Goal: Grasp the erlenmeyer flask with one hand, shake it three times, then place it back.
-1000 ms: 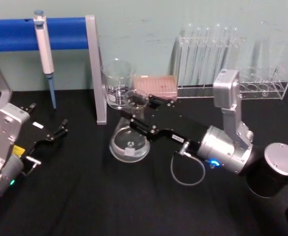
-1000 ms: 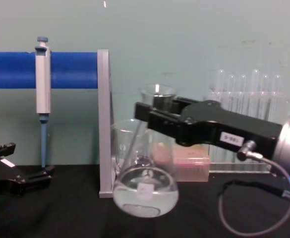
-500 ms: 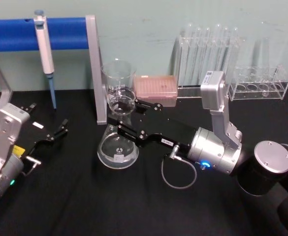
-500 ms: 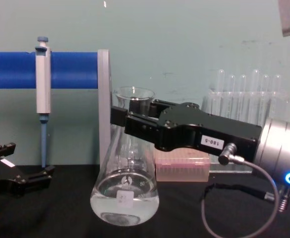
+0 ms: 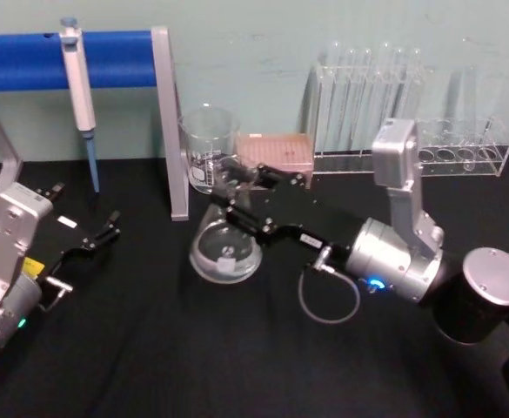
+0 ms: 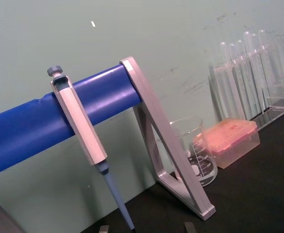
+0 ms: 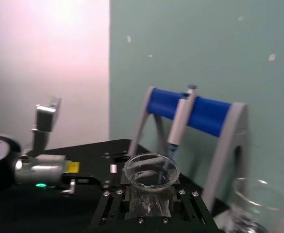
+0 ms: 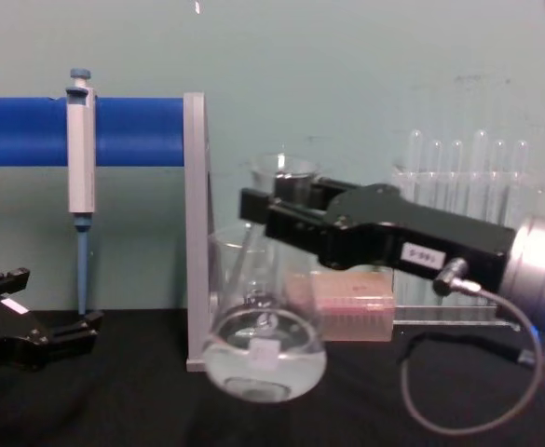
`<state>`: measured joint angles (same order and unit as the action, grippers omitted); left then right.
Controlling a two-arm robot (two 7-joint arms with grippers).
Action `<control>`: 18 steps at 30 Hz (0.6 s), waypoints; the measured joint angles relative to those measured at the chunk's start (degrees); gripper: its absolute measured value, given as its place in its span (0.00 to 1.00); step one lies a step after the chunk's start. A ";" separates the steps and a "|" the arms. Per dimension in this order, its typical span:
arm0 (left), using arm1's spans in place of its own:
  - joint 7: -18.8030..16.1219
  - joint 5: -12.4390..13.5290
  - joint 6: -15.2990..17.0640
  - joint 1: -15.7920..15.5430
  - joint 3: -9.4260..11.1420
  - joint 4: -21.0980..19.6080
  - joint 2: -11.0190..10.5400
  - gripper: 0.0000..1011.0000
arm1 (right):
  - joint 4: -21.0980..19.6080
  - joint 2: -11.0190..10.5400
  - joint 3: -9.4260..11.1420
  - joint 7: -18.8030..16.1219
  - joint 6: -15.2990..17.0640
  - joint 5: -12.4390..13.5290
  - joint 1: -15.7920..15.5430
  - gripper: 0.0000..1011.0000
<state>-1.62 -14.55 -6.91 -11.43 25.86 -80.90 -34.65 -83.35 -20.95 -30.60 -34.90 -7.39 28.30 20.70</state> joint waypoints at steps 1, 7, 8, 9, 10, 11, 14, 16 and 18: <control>0.00 0.00 0.00 0.00 0.00 0.00 0.00 0.99 | -0.32 -0.28 0.56 0.75 -0.20 -0.16 -0.38 0.45; 0.00 0.00 0.00 0.00 0.00 0.00 0.00 0.99 | -2.10 -1.85 3.93 4.39 -0.82 -0.96 -2.54 0.45; 0.00 0.00 0.00 0.00 0.00 0.00 0.00 0.99 | -2.40 -2.09 4.47 4.93 -0.88 -1.06 -2.90 0.45; 0.00 0.00 0.00 0.00 0.00 0.00 0.00 0.99 | -2.64 -2.28 4.91 5.41 -0.92 -1.17 -3.21 0.45; 0.00 0.00 0.00 0.00 0.00 0.00 0.00 0.99 | -2.95 -2.53 5.51 5.90 -0.94 -1.30 -3.64 0.45; 0.00 0.00 0.00 0.00 0.00 0.00 0.00 0.99 | -3.39 -2.92 6.51 6.83 -1.02 -1.51 -4.31 0.45; 0.00 0.00 0.00 0.00 0.00 0.00 0.00 0.99 | -4.28 -3.57 8.24 8.32 -1.10 -1.84 -5.60 0.45; 0.00 0.00 0.00 0.00 0.00 0.00 0.00 0.99 | -5.24 -4.24 9.99 9.84 -1.11 -2.15 -6.93 0.45; 0.00 0.00 0.00 0.00 0.00 0.00 0.00 0.99 | -5.94 -4.78 11.57 11.07 -1.14 -2.43 -8.11 0.45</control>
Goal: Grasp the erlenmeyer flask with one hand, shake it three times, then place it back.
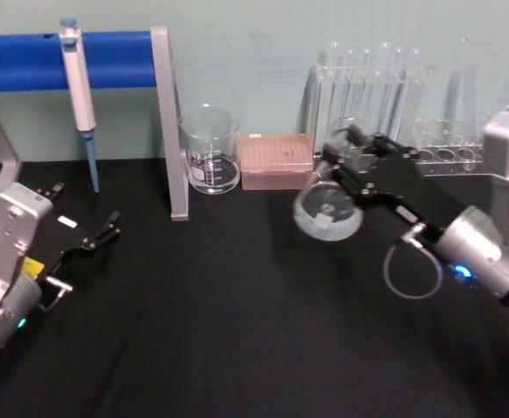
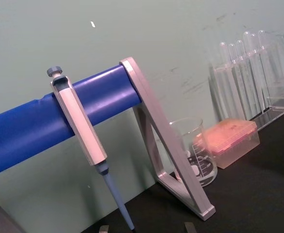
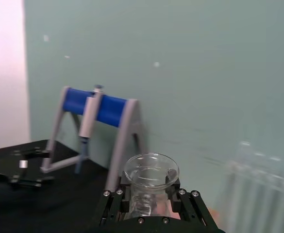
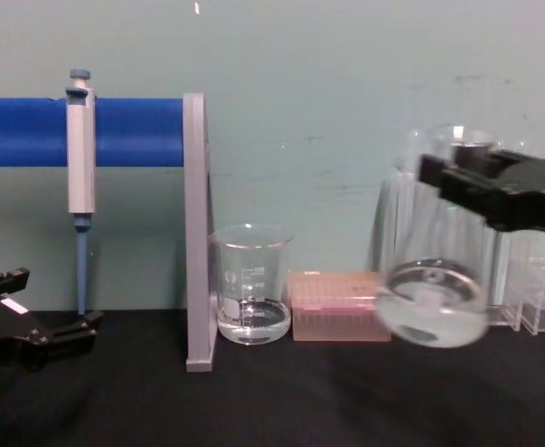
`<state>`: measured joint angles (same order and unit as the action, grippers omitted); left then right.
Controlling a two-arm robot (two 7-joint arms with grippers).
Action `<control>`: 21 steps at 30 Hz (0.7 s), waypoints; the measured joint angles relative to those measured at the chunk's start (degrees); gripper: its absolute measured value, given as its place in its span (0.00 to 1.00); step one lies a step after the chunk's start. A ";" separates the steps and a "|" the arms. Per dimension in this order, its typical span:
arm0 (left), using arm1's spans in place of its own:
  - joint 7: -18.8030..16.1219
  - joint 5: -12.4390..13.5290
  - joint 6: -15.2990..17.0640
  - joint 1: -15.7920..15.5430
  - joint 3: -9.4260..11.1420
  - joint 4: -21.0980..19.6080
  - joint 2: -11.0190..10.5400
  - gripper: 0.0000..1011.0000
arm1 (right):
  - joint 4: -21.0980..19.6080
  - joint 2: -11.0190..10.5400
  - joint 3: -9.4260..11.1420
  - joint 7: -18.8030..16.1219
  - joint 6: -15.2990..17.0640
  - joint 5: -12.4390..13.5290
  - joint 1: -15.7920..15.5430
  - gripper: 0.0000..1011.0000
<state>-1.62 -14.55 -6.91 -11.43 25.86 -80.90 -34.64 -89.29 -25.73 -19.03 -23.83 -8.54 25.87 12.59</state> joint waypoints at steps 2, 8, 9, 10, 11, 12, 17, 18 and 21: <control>0.00 0.00 0.00 0.00 0.00 0.00 0.00 0.99 | -0.67 -0.40 1.52 1.06 -0.01 -0.23 -1.12 0.45; 0.00 0.00 0.00 0.00 0.00 0.00 0.00 0.99 | -1.81 -0.94 4.31 2.85 -0.01 -0.71 -3.39 0.45; 0.00 0.00 0.00 0.00 0.00 0.00 0.00 0.99 | -2.03 -1.01 5.03 3.16 0.00 -0.85 -3.90 0.45; 0.00 0.00 0.00 0.00 0.00 0.00 0.00 0.99 | -2.14 -1.02 5.32 3.31 0.00 -0.91 -4.09 0.45; 0.00 0.00 0.00 0.00 0.00 0.00 0.00 0.99 | -2.23 -1.02 5.60 3.39 0.01 -0.96 -4.28 0.45; 0.00 0.00 0.00 0.00 0.00 0.00 0.00 0.99 | -2.34 -0.98 6.04 3.46 0.03 -1.09 -4.58 0.45; 0.00 0.00 0.00 0.00 0.00 0.00 0.00 0.99 | -2.44 -0.63 6.88 3.36 0.06 -1.49 -5.00 0.45; 0.00 0.00 0.00 0.00 0.00 0.00 0.00 0.99 | -2.44 -0.54 6.98 3.29 0.08 -1.54 -5.04 0.45; 0.00 0.00 0.00 0.00 0.00 0.00 0.00 0.99 | -2.43 -0.06 7.27 2.57 0.20 -1.76 -5.04 0.45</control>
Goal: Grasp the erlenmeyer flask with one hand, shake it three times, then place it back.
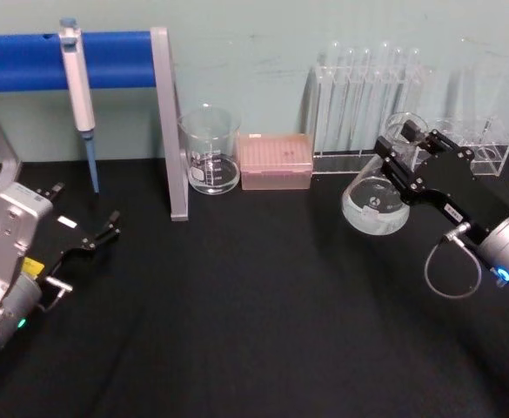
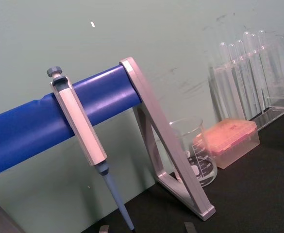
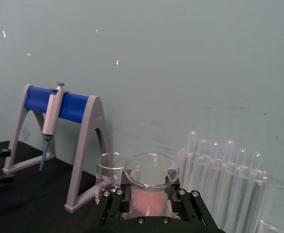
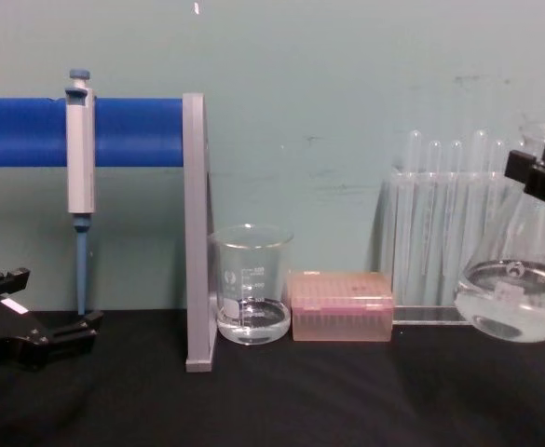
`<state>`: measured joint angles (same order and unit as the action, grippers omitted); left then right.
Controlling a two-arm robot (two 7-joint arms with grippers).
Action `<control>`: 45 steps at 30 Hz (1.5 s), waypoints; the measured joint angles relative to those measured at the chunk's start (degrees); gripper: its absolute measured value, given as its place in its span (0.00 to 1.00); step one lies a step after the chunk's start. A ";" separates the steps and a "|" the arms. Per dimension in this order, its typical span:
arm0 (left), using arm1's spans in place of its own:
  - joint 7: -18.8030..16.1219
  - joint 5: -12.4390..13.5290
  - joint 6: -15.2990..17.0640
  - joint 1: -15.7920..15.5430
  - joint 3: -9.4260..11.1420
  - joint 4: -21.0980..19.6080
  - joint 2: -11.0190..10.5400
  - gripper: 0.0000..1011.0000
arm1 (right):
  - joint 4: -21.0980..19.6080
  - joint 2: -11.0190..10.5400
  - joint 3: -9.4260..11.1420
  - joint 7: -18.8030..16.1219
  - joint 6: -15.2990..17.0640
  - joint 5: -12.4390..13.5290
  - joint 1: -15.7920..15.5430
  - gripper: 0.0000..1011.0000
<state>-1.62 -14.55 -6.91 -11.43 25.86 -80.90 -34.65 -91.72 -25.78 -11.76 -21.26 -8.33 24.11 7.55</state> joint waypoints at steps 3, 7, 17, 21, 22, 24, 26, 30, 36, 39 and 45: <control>0.00 0.00 0.00 0.00 0.00 0.00 0.00 0.99 | 0.30 0.48 -0.10 -0.91 0.15 -0.13 0.35 0.45; 0.00 0.00 0.00 0.00 0.00 0.00 0.00 0.99 | 0.82 1.10 -0.94 -2.33 0.33 -0.21 1.15 0.45; 0.00 0.00 0.00 0.00 0.00 0.00 0.00 0.99 | 3.15 2.77 -5.28 -6.99 0.55 0.17 4.85 0.45; 0.00 0.00 0.00 0.00 0.00 0.00 0.00 0.99 | 4.24 3.53 -7.55 -8.96 0.58 0.70 6.47 0.45; 0.00 0.00 0.00 0.00 0.00 0.00 0.00 0.99 | 4.48 3.71 -8.05 -9.41 0.59 0.82 6.79 0.45; 0.00 0.00 0.00 0.00 0.00 0.00 0.00 0.99 | 5.06 4.23 -9.65 -10.66 0.65 1.20 7.78 0.45; 0.00 0.00 0.00 0.00 0.00 0.00 0.00 0.99 | 5.33 4.56 -10.58 -11.43 0.72 1.42 8.35 0.45; 0.00 0.00 0.00 0.00 0.00 0.00 0.00 0.99 | 6.03 5.46 -13.43 -13.52 0.95 2.04 9.89 0.45; 0.00 0.00 0.00 0.00 0.00 0.00 0.00 0.99 | 6.61 6.24 -16.31 -15.35 1.12 2.73 11.30 0.45; 0.00 0.00 0.00 0.00 0.00 0.00 0.00 0.99 | 6.74 6.36 -17.00 -15.64 1.14 2.96 11.64 0.45; 0.00 0.00 0.00 0.00 0.00 0.00 0.00 0.99 | 7.01 6.31 -18.29 -15.82 1.07 3.62 12.32 0.45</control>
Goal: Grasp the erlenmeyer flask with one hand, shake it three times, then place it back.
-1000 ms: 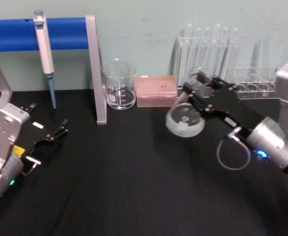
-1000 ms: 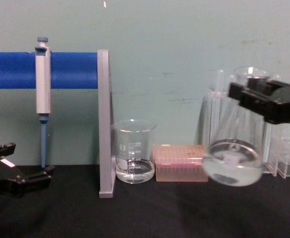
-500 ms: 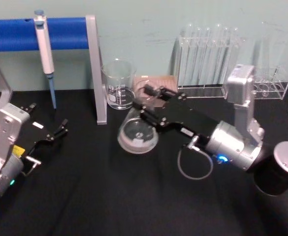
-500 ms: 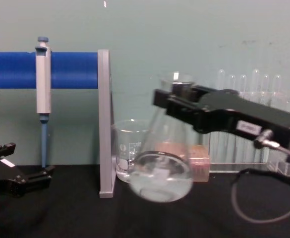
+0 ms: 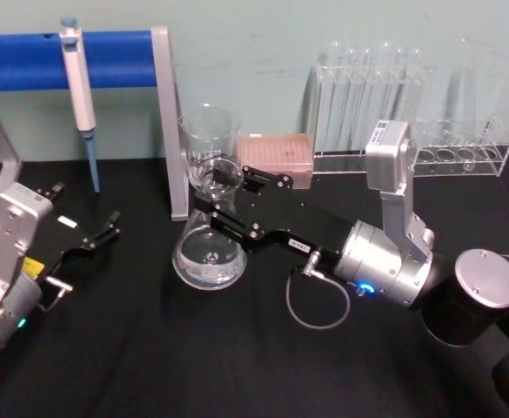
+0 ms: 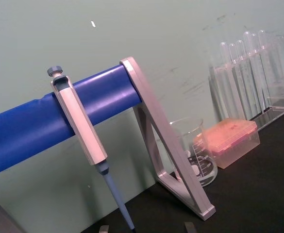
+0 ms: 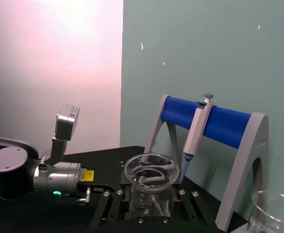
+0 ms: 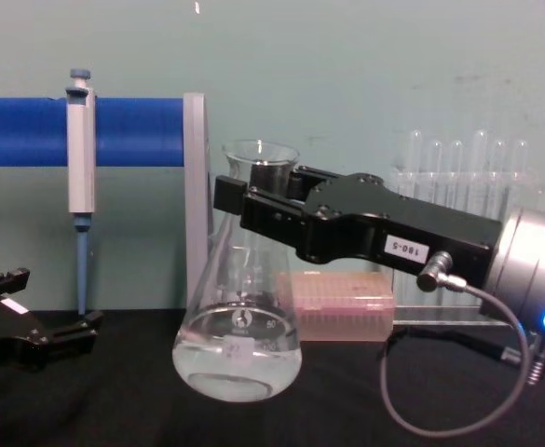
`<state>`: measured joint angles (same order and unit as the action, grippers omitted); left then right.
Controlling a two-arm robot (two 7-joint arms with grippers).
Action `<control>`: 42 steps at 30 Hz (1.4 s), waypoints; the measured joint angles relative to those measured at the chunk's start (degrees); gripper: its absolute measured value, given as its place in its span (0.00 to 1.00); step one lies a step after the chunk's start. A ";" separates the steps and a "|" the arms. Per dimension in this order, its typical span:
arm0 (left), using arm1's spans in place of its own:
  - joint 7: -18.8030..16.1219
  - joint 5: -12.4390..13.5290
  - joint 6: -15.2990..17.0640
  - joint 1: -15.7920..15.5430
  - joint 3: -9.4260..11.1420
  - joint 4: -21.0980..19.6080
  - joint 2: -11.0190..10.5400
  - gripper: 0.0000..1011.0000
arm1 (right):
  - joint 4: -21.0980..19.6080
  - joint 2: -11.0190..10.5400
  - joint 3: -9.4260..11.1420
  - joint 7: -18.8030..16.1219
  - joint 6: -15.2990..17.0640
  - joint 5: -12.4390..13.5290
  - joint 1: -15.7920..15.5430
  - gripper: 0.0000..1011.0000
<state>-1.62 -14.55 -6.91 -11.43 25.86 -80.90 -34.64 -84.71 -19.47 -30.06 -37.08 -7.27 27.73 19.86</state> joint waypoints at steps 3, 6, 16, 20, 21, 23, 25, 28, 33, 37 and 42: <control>0.00 0.00 0.00 0.00 0.00 0.00 0.00 0.99 | 0.01 -0.16 -0.20 0.06 -0.07 0.25 0.16 0.45; 0.00 0.00 0.00 0.00 0.00 0.00 0.00 0.99 | 0.02 -0.34 -0.42 0.30 -0.14 0.47 0.32 0.45; 0.00 0.00 0.00 0.00 -0.01 0.00 0.00 0.99 | -0.15 -1.28 0.19 2.06 -0.66 0.68 0.11 0.45; 0.00 0.00 0.00 0.00 0.00 0.00 0.00 0.99 | -0.83 -2.39 1.95 3.92 -0.94 0.63 -0.79 0.45; 0.00 0.00 0.00 0.00 0.00 0.00 0.00 0.99 | -0.97 -2.60 2.28 4.26 -0.98 0.61 -0.99 0.45; 0.00 0.00 0.00 0.00 0.00 0.00 0.00 0.99 | -1.57 -3.37 3.67 5.61 -1.09 0.47 -1.85 0.45; 0.00 0.00 0.00 0.00 0.00 0.00 0.00 0.99 | -2.07 -3.93 4.67 6.52 -1.14 0.36 -2.52 0.45; 0.00 0.00 0.00 0.00 0.00 0.00 0.00 0.99 | -3.10 -4.97 6.77 8.36 -1.20 0.01 -3.97 0.45; 0.00 0.00 0.00 0.00 0.00 0.00 0.00 0.99 | -5.07 -6.57 10.80 11.74 -1.22 -0.60 -7.08 0.45; 0.00 0.00 0.00 0.00 0.00 0.00 0.00 0.99 | -6.09 -7.32 13.44 13.72 -1.21 -0.90 -9.33 0.45; 0.00 0.00 0.00 0.00 0.00 0.00 0.00 0.99 | -7.09 -8.00 16.57 15.61 -1.04 -1.20 -11.88 0.45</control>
<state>-1.62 -14.55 -6.91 -11.43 25.86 -80.90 -34.65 -91.81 -27.47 -13.49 -21.48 -8.31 26.53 7.99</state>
